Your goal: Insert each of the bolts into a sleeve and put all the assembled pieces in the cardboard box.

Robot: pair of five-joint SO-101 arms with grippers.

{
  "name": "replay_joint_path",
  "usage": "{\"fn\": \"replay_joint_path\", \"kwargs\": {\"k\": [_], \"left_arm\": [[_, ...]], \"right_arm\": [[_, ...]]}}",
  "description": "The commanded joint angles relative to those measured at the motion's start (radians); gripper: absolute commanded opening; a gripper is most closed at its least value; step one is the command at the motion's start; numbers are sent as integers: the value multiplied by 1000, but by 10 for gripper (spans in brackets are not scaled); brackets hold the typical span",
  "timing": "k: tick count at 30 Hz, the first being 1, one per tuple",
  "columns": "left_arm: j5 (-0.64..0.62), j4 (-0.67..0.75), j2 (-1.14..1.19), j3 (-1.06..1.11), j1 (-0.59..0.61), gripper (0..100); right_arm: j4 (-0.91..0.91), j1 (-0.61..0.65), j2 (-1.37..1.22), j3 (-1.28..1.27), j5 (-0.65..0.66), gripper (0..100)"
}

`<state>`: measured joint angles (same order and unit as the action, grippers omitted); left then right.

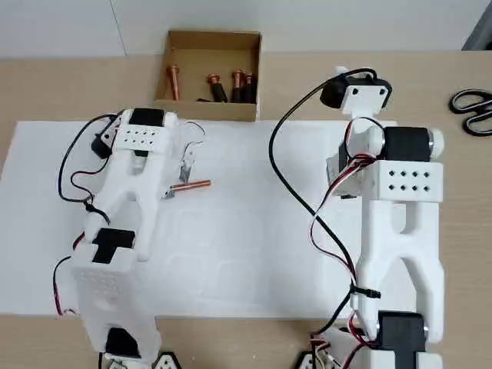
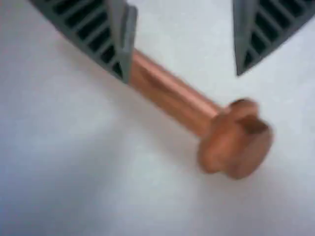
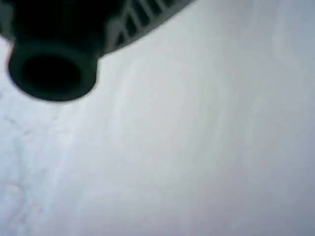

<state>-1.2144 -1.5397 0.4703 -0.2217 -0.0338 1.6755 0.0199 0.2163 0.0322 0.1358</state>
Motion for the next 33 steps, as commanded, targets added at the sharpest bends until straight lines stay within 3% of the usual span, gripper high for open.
{"fn": "replay_joint_path", "kwargs": {"k": [1, 17, 22, 28, 30, 33], "left_arm": [[-6, 48, 0, -8, 11, 134], [-6, 86, 112, -5, 14, 129], [-5, 100, 114, -5, 11, 1], [2, 98, 110, -18, 9, 6], [37, 57, 110, -62, 9, 6], [198, -61, 110, -200, 9, 6]], "right_arm": [[-2, 4, 42, 6, 11, 4], [-2, 2, 39, 6, 12, 4], [-2, 2, 39, 6, 12, 4], [-2, 2, 39, 6, 12, 4], [-2, 2, 39, 6, 12, 4], [-2, 2, 39, 6, 12, 4]]}}
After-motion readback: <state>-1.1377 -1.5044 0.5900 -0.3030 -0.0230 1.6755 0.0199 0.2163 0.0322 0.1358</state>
